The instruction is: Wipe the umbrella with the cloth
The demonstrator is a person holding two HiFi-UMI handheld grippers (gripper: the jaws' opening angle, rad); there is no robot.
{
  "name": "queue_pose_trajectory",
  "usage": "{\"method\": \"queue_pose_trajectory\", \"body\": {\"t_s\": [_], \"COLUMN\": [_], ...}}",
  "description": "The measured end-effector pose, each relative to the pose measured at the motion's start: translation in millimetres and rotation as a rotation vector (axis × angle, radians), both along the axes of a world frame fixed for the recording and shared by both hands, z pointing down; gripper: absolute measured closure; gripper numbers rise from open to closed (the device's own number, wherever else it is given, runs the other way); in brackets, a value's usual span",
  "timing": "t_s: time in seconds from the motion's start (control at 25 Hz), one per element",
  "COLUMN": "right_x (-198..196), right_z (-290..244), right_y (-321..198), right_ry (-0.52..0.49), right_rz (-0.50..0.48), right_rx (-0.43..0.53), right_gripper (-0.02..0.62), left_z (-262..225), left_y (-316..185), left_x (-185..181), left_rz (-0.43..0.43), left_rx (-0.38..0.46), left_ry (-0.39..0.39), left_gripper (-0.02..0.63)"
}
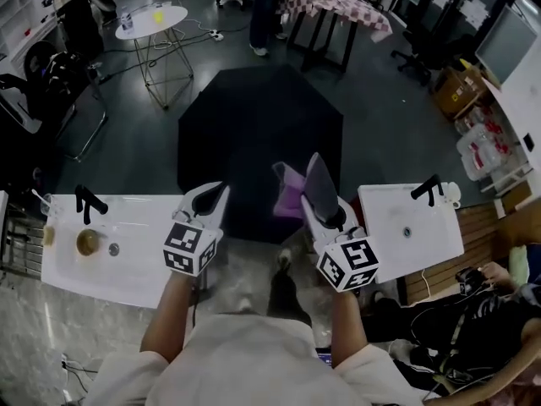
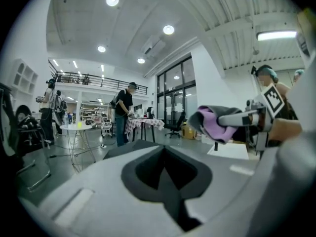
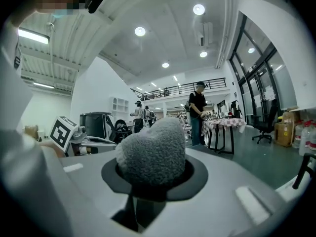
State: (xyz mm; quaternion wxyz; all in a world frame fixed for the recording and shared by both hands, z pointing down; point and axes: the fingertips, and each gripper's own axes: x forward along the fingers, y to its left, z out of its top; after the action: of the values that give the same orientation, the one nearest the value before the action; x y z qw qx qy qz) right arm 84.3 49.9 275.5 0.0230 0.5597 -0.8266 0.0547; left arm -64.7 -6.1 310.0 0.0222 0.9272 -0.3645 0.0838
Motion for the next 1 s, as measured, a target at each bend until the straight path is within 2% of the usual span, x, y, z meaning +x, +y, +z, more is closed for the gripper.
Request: {"method": "queue_pose_trajectory", "body": {"t_s": [0.32, 0.52, 1.0], "right_x": [12.7, 21.9, 19.4], "right_z": [28.4, 61.7, 129.0], "right_y": [-66.6, -121.5, -267.3], "right_ry": [0.002, 0.011, 0.077], "right_rz": [-0.019, -0.045, -0.168], "right_rx": [-0.033, -0.087, -0.182], "right_gripper": [0.476, 0.476, 0.476], "left_z": [31.8, 64.9, 107.0], "left_y": [-47.0, -87.0, -194.7], "left_x": [2.4, 6.5, 18.4], "left_rz": [-0.038, -0.066, -0.167], "left_rx": [-0.034, -0.08, -0.17], "left_ry": [-0.038, -0.079, -0.074], "left_gripper": [0.588, 0.582, 0.575]}}
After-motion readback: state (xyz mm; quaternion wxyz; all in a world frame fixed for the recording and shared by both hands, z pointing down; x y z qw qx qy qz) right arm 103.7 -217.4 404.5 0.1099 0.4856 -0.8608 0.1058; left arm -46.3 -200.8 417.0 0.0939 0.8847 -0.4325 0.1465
